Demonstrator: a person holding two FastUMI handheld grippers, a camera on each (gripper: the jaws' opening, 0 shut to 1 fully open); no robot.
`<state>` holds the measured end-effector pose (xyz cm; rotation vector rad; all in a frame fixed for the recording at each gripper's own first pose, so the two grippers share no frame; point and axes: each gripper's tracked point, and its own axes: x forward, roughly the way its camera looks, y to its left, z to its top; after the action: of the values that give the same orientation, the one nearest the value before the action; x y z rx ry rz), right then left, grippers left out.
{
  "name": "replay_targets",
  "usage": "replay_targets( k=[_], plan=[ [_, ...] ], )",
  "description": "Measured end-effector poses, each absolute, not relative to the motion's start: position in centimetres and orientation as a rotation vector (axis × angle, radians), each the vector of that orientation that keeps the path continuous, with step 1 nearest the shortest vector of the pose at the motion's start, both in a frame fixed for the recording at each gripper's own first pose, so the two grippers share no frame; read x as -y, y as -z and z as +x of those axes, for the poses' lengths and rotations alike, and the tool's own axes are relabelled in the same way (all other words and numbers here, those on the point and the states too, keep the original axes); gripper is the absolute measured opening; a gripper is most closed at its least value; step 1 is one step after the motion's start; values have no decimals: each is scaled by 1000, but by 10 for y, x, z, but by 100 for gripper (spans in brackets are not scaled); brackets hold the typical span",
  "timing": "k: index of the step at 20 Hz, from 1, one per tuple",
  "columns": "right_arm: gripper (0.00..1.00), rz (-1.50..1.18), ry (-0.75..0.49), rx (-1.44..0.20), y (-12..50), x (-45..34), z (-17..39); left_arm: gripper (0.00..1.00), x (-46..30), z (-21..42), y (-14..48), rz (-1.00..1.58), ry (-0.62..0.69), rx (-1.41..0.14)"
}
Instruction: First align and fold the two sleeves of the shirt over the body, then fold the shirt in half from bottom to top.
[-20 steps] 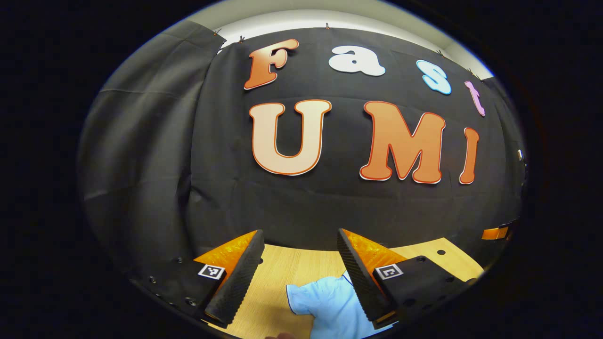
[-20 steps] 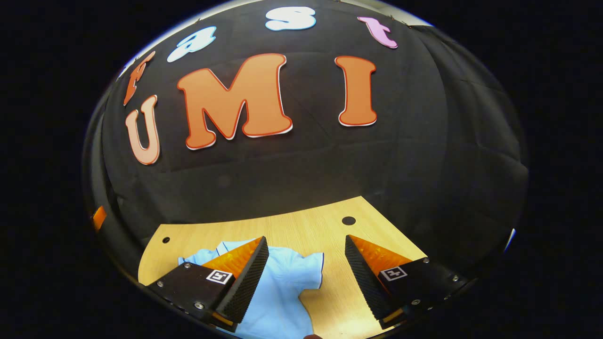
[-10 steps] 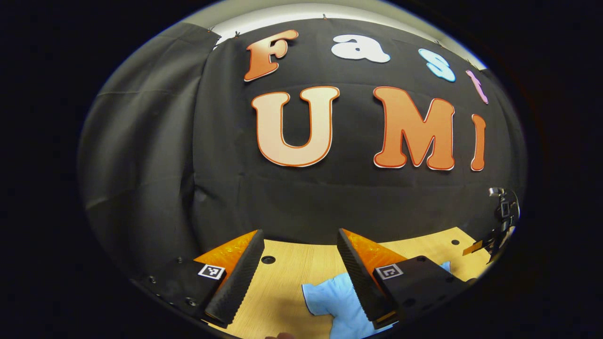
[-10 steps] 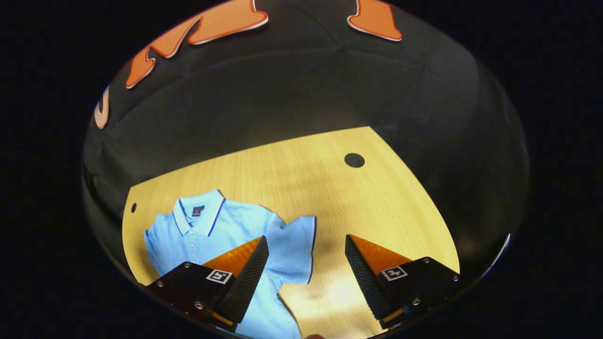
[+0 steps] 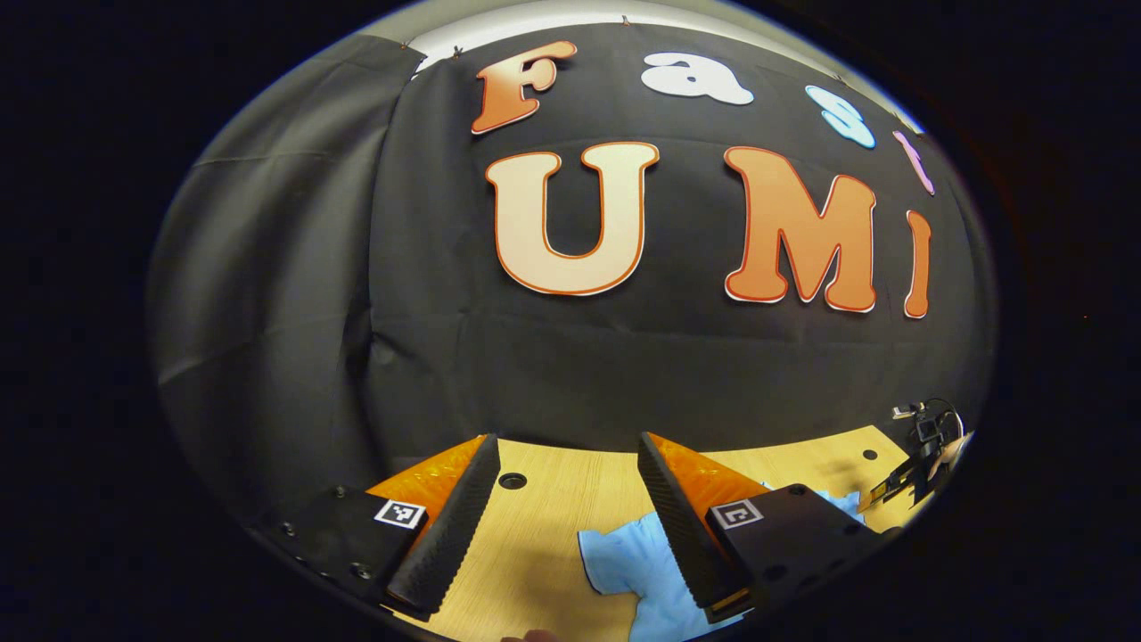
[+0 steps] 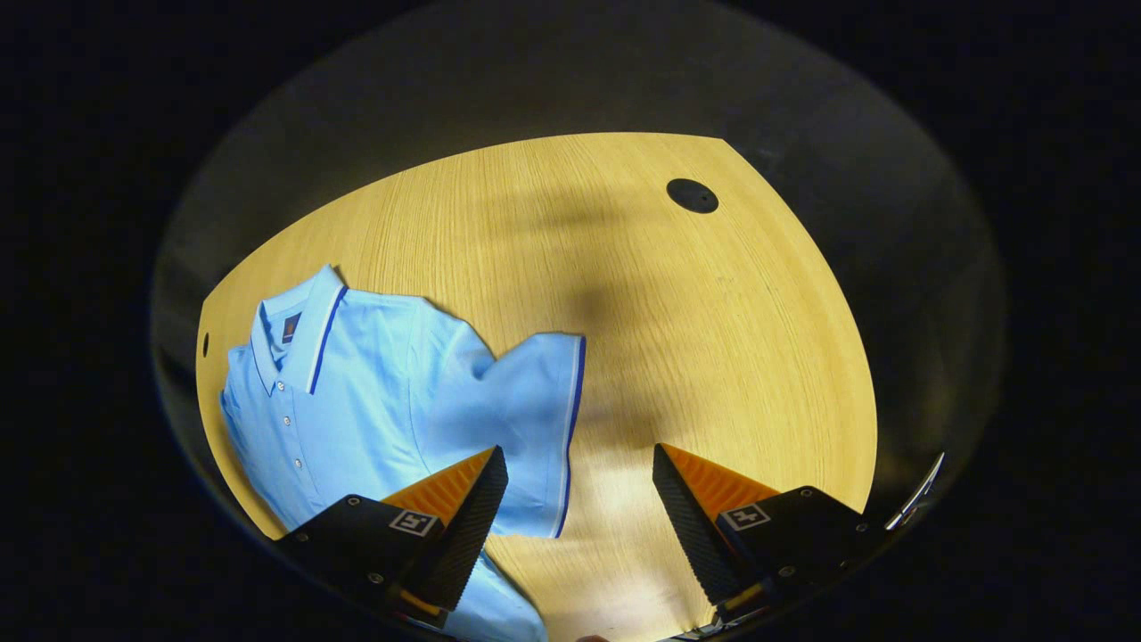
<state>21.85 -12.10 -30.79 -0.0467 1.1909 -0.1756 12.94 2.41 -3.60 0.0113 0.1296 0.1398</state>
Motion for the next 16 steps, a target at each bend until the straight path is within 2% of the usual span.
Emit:
replay_targets(
  k=[5,10,12,13,14,16],
  plan=[
    [98,-40,181,-1231,319,120,216,100,-23,130,45,6,-138,-148],
    [84,-63,184,-1262,326,118,212,100,-27,121,42,21,-142,-145],
    [74,-38,172,-1290,330,113,208,100,-30,116,46,21,-146,-148],
    [65,-28,176,-1278,330,111,211,100,-31,114,46,18,-148,-150],
    [65,-33,174,-1277,330,111,212,100,-33,110,47,17,-150,-150],
    [49,-26,175,-1269,332,107,213,100,-37,104,49,20,-159,-153]
  ],
)
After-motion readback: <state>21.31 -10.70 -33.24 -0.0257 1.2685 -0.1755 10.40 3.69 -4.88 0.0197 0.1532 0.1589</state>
